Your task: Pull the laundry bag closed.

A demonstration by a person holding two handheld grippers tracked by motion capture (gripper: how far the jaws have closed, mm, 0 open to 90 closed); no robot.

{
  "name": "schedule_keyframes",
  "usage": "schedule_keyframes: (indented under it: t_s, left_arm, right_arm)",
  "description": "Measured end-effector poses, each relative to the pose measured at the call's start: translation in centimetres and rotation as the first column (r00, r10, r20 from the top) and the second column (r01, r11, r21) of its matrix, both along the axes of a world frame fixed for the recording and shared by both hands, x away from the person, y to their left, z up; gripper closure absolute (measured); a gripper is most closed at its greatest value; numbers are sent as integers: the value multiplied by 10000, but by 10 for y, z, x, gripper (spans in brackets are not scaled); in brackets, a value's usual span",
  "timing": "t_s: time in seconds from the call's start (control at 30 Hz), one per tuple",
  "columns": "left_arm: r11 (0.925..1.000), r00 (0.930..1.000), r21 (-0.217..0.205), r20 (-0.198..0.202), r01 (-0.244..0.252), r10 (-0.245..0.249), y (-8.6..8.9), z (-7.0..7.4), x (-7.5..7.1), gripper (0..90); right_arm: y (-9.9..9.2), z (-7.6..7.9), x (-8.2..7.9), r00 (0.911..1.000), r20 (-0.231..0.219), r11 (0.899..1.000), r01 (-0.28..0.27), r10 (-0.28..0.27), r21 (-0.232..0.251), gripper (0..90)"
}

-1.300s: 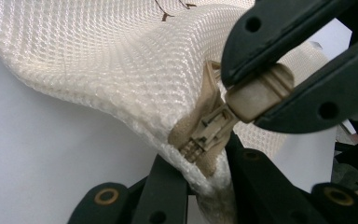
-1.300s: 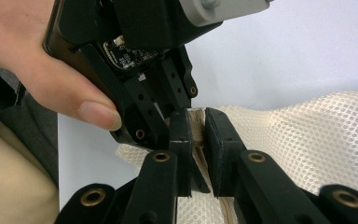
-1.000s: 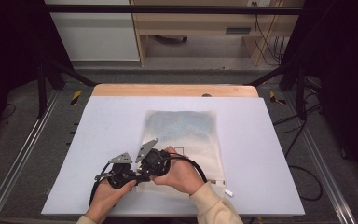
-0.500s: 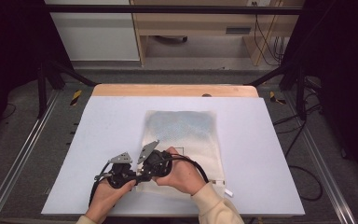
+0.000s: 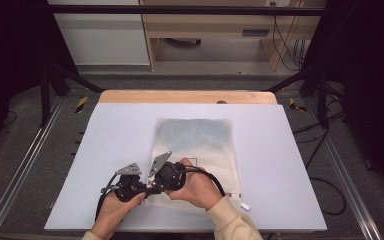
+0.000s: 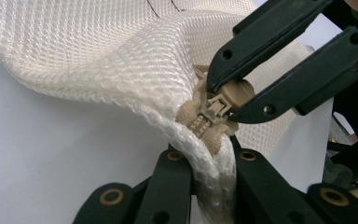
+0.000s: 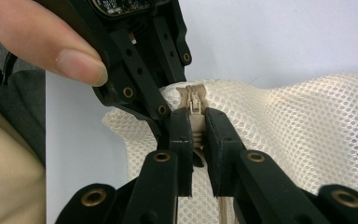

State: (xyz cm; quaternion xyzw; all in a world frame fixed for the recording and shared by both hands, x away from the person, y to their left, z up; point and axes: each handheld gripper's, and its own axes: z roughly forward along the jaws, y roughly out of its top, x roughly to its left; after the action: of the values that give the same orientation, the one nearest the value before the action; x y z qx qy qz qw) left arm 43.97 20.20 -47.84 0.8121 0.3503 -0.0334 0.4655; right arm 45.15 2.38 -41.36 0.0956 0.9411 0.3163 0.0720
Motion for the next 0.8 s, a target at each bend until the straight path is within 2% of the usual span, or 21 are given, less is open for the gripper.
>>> schedule_keyframes:
  t_s: [0.8]
  left_arm:
    - [10000, 9999, 17, 108, 37, -37, 1, 5, -1, 882]
  right_arm:
    - [-8, -1, -3, 9998, 122, 9998, 187, -186, -56, 825]
